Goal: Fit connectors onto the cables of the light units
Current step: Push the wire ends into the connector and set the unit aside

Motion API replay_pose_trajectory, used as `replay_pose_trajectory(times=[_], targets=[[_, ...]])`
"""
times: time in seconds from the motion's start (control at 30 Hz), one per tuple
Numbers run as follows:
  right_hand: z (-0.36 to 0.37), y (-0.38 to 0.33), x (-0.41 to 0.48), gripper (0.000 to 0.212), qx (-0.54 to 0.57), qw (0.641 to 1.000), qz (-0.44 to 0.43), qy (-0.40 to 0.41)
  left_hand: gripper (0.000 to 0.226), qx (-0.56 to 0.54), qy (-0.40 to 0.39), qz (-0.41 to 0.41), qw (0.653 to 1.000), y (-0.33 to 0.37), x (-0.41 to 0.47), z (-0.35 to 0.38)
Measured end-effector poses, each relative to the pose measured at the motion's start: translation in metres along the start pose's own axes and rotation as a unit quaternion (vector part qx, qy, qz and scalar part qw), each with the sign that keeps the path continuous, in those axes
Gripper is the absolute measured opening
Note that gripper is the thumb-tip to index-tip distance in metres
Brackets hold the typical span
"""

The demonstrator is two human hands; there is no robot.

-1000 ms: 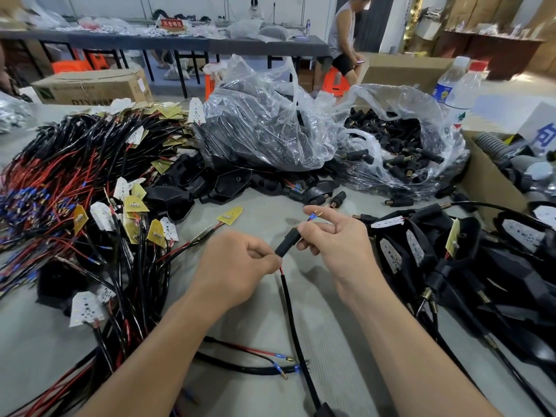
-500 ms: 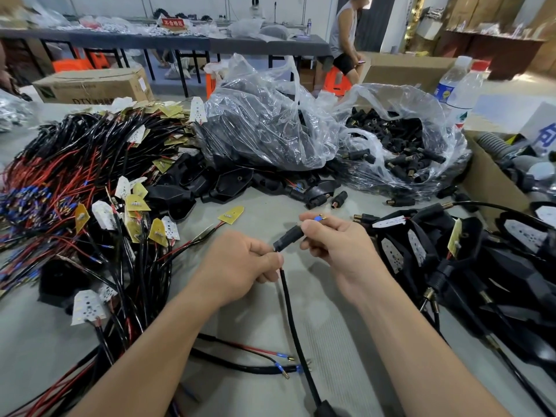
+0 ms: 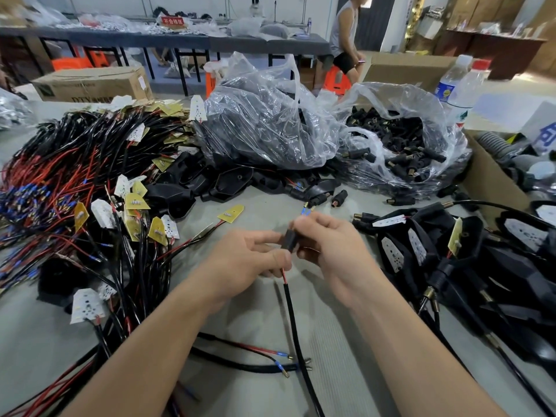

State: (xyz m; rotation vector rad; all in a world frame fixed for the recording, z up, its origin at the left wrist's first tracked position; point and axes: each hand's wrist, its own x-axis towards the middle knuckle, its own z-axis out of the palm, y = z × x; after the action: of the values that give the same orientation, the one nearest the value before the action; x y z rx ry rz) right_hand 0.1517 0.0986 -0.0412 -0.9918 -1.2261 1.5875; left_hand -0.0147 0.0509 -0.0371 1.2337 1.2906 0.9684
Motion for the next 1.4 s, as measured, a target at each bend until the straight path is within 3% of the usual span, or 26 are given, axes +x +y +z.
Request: replay_pose_trajectory(times=[0.1, 0.27, 0.43, 0.5, 0.53, 0.6, 0.7, 0.8, 0.9, 0.97, 1.03, 1.13, 1.27, 1.4], targets=[[0.0, -0.003, 0.002, 0.034, -0.001, 0.999, -0.014, 0.041, 0.021, -0.029, -0.064, -0.016, 0.997, 0.0, -0.003, -0.001], [-0.001, -0.01, 0.003, 0.041, 0.027, 0.991, -0.046, 0.12, 0.021, -0.085, -0.153, -0.049, 0.983, 0.006, -0.008, 0.001], [0.003, -0.005, 0.006, 0.033, 0.023, 0.984, -0.068, 0.165, 0.021, -0.101, -0.186, -0.081, 0.974, 0.008, -0.006, 0.007], [0.001, -0.005, 0.007, 0.033, -0.016, 0.979, -0.104, 0.176, 0.006, -0.013, -0.117, -0.056, 0.991, 0.006, -0.005, 0.013], [0.0, -0.006, 0.007, 0.032, -0.04, 0.975, -0.121, 0.181, 0.006, 0.075, -0.039, -0.031, 0.996, 0.004, -0.005, 0.017], [-0.002, -0.008, 0.009, 0.032, -0.043, 0.971, -0.138, 0.188, 0.004, 0.188, 0.09, 0.02, 0.978, 0.001, -0.004, 0.025], [-0.006, -0.01, 0.011, 0.033, 0.022, 0.971, -0.12, 0.206, 0.012, 0.093, 0.063, 0.023, 0.993, 0.003, -0.004, 0.03], [-0.004, -0.009, 0.009, 0.03, 0.029, 0.969, -0.121, 0.214, 0.011, -0.005, -0.043, -0.012, 0.999, 0.007, -0.005, 0.026], [-0.001, -0.012, 0.008, 0.029, 0.047, 0.974, -0.114, 0.191, 0.019, -0.163, -0.148, -0.061, 0.974, 0.013, -0.01, 0.019], [0.0, -0.015, 0.007, 0.029, 0.103, 0.978, -0.078, 0.165, 0.026, -0.229, -0.162, -0.083, 0.956, 0.015, -0.011, 0.015], [0.0, -0.015, 0.006, 0.029, 0.143, 0.976, -0.054, 0.157, 0.021, -0.176, -0.141, -0.065, 0.972, 0.014, -0.011, 0.016], [-0.004, -0.016, 0.004, 0.03, 0.149, 0.973, -0.068, 0.161, 0.009, -0.04, -0.044, -0.016, 0.998, 0.01, -0.009, 0.021], [-0.014, -0.022, 0.006, 0.027, 0.154, 0.964, -0.094, 0.193, 0.011, 0.107, 0.076, 0.023, 0.991, 0.003, -0.006, 0.019], [-0.032, -0.029, 0.012, 0.026, 0.218, 0.937, -0.097, 0.255, 0.005, 0.118, 0.004, 0.006, 0.993, 0.005, -0.009, 0.017]])
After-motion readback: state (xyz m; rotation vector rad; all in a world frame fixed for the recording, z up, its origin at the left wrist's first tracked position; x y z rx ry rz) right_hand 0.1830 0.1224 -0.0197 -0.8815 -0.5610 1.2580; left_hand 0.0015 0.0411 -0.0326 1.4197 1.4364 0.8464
